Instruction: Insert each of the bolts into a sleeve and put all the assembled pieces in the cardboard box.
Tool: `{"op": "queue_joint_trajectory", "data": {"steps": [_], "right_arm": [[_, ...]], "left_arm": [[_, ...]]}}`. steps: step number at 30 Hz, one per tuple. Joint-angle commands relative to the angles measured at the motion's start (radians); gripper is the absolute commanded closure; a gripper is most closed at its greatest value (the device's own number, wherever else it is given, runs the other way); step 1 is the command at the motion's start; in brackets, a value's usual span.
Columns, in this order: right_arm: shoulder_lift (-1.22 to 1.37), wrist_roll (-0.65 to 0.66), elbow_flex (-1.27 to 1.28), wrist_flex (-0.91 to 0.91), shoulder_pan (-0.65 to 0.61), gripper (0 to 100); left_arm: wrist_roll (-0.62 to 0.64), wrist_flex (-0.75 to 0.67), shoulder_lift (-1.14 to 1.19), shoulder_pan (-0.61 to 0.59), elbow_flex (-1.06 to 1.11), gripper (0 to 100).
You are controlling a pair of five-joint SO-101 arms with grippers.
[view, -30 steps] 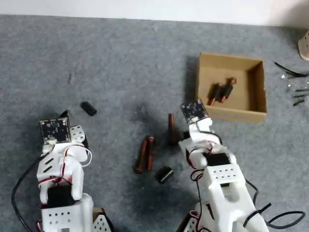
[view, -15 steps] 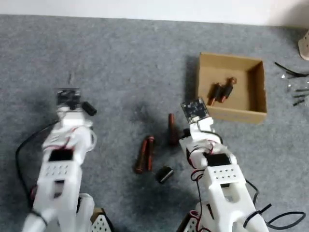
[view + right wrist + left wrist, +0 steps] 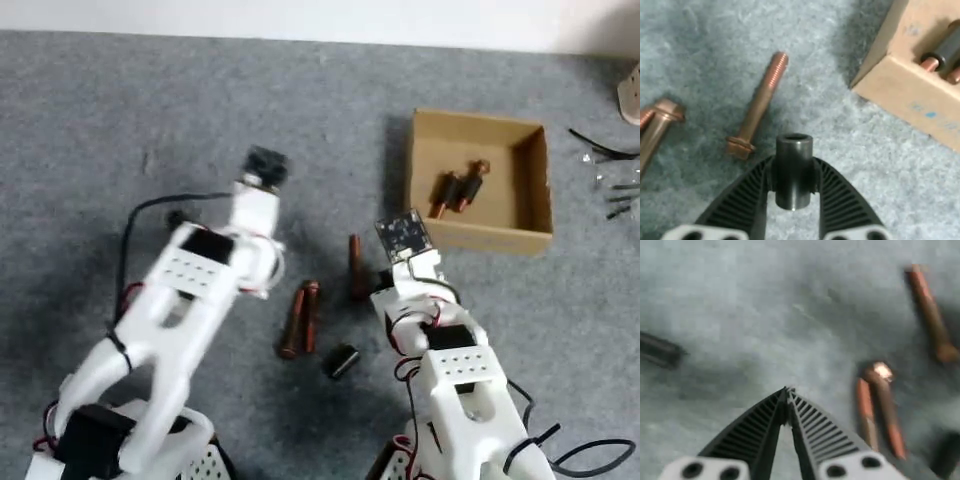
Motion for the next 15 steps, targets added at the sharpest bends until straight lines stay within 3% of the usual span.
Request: {"op": "queue_joint_trajectory", "data": {"steps": [1, 8, 15], "right_arm": [[-0.022, -0.011, -0.01, -0.042, 0.013, 99.5], [-0.021, -0.014, -0.005, -0.084, 0.033, 99.5], [-0.024, -0.017, -0.007, -0.087, 0.064, 99.5]], "left_arm": [[0.026, 0.097, -0.054, 0.142, -0.058, 99], [0.075, 0.097, -0.053, 0.243, -0.035, 99], [0.365, -0.061, -0.041, 0.246, 0.058, 99]]}}
